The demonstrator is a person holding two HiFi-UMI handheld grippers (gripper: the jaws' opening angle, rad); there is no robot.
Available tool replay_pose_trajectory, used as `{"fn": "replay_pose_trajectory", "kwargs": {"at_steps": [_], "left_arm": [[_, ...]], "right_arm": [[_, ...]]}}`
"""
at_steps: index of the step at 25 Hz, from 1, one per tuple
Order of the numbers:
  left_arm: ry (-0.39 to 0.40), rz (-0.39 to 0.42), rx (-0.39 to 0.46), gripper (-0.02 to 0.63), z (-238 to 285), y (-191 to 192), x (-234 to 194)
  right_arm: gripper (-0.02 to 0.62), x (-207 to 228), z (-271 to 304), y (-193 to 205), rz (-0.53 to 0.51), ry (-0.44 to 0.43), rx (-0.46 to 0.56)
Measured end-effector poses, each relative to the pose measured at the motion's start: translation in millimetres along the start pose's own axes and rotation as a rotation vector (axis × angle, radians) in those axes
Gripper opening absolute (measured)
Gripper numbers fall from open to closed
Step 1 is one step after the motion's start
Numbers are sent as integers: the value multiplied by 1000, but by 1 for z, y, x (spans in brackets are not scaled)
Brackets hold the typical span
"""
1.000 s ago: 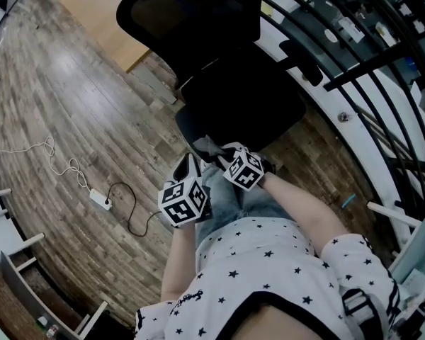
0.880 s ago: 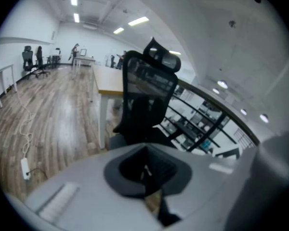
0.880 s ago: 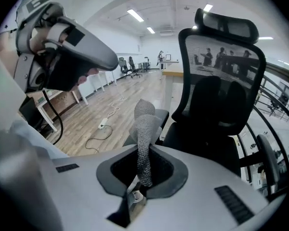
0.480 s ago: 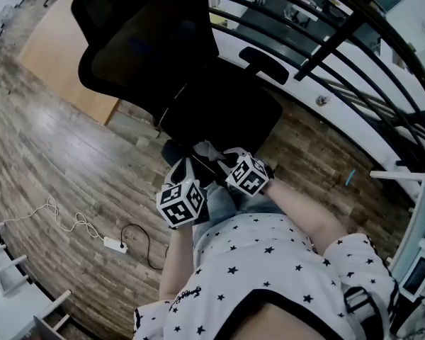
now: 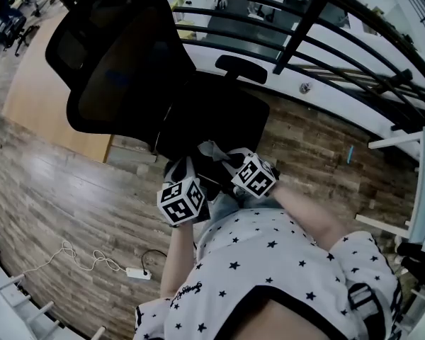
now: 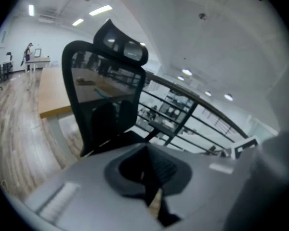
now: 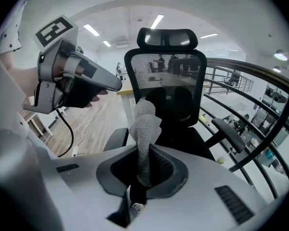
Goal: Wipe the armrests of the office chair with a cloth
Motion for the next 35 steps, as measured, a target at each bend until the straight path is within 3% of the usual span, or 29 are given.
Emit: {"fn": "replay_pose_trajectory", "kwargs": {"at_steps": [6, 15, 35], "left_arm": [[57, 36, -7, 2, 4, -11, -6], [60, 35, -23, 2, 14, -9, -4], [-135, -100, 21, 2, 108, -43, 37]], "right_arm": [[37, 9, -6, -8, 63, 71, 27], [37, 45, -19, -24, 140, 138, 97], [37, 220, 0, -46, 94, 54, 105]]}}
Point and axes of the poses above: the fingertips, and each gripper's own axes: z forward along the fingers, x to its right, y out of its underside, the point moved 2 cm from there along -z, backward along the fingers, and after that the axes turned 2 degrees about -z, right-handed, at the moved point
